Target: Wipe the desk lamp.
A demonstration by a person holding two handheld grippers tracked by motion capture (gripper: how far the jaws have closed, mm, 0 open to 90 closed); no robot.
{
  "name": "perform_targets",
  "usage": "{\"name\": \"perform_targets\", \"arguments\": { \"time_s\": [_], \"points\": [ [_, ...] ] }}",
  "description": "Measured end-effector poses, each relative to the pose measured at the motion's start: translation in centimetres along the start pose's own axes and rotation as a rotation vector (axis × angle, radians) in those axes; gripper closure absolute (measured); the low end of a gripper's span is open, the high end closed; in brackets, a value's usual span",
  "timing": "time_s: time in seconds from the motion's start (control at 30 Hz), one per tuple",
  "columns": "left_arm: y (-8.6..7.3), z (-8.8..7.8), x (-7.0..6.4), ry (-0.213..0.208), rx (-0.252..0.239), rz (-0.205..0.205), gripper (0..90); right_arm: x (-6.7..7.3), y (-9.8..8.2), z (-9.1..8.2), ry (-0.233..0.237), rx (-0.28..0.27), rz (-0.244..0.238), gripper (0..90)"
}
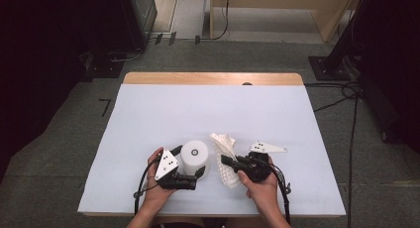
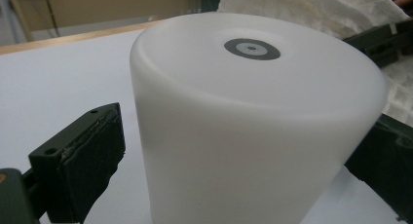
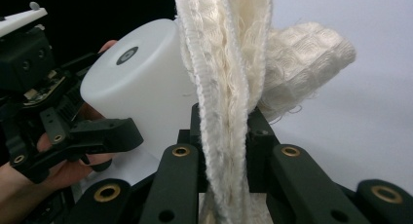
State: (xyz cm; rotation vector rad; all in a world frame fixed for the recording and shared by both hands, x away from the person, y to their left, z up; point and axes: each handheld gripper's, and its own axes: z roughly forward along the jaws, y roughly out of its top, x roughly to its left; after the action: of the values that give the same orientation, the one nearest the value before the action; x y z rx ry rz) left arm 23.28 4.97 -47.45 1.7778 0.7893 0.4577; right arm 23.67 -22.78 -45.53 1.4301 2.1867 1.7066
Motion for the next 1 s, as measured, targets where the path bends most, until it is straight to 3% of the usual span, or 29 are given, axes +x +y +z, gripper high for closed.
{"name": "perform_targets", "arguments": {
  "time_s": [0.03,0.07,0.27,0.43,0.53,0.6,0.67,0.73,0.77,0.87,1.0],
  "points": [
    [-0.1,0.3,-0.6,0.038,0.011,-0.008,0.0,-0.1,-0.1,0.1,-0.002,-0.001,0.006,79.1],
    [-0.1,0.3,-0.6,0.038,0.011,-0.008,0.0,-0.1,-0.1,0.1,-0.002,-0.001,0.006,79.1],
    [-0.6,1.4,-1.9,0.150,0.055,-0.013,0.0,-0.2,-0.3,0.4,-0.007,0.010,0.010,79.1],
    [-0.4,1.2,-2.1,0.167,0.051,-0.009,8.4,-0.1,-0.5,0.5,-0.005,0.014,0.008,79.1],
    [-0.4,1.0,-1.6,0.149,0.048,-0.010,8.7,0.0,-0.5,0.6,-0.002,0.016,0.004,79.1],
    [0.1,0.5,-1.0,0.098,0.021,-0.010,8.7,0.1,-0.5,0.8,-0.002,0.020,0.006,79.1],
    [0.4,0.2,-0.9,0.078,0.004,-0.005,8.7,0.1,-0.6,0.9,-0.002,0.021,0.004,79.1],
    [0.8,-0.3,-0.6,0.018,-0.021,0.010,8.8,0.1,-0.7,1.0,-0.004,0.015,-0.001,79.1],
    [1.2,-0.8,-0.4,-0.050,-0.031,0.030,8.8,0.3,-0.7,1.0,-0.002,0.016,-0.002,79.1],
    [1.3,-1.0,-0.5,-0.064,-0.041,0.037,8.8,0.7,-0.6,1.1,0.007,0.009,-0.009,79.1],
    [1.1,-0.6,-0.7,-0.073,-0.009,0.057,8.8,1.9,-0.2,0.9,0.030,0.002,-0.040,79.2]
  ]
}}
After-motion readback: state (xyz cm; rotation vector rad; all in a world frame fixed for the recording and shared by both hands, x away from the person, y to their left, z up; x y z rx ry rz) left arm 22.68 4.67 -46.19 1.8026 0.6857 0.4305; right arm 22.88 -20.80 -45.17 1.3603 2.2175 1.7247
